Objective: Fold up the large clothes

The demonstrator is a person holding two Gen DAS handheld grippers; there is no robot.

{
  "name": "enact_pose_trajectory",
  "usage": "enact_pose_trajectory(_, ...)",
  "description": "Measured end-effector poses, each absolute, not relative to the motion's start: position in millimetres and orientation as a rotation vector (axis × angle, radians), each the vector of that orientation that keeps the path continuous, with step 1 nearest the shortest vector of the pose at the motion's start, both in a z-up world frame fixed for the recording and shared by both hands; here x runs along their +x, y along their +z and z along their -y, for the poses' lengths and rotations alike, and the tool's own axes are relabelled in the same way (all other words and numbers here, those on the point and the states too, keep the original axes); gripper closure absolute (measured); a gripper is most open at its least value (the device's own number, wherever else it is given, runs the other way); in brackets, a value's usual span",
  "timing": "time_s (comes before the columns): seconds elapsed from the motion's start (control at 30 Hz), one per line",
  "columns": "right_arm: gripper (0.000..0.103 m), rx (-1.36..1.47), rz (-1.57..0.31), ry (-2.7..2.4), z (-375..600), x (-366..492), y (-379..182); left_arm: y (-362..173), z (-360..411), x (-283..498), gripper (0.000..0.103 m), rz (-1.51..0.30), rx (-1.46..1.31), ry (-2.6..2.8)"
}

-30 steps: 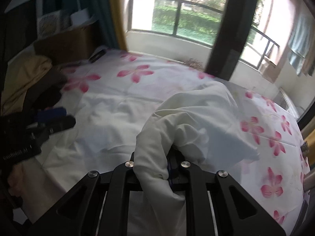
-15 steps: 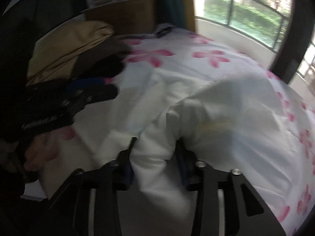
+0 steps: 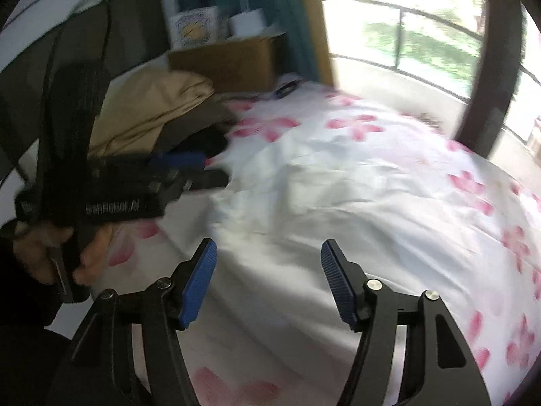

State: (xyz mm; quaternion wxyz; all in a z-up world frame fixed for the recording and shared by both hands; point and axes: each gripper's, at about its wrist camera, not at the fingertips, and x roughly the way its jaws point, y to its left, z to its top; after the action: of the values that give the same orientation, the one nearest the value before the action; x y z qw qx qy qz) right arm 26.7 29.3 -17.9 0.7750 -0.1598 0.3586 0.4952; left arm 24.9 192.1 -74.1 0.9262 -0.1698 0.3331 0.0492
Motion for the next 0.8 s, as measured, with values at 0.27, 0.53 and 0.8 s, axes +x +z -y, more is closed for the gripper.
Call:
enact_pose_trajectory(0.27,0.037,-0.253,-0.774,0.783,51,66,-23,-112,-176,54,0.064,-0.817,-0.282,0.077)
enact_pose_trajectory(0.53,0.036,-0.235,-0.860,0.706,82,84,-54,-96,-176,21,0.095,-0.794,-0.289,0.116)
enact_pose_trajectory(0.8,0.033,-0.254,-0.880,0.752,82,77,-69,-112,-171,10,0.085,-0.896,-0.307,0.167)
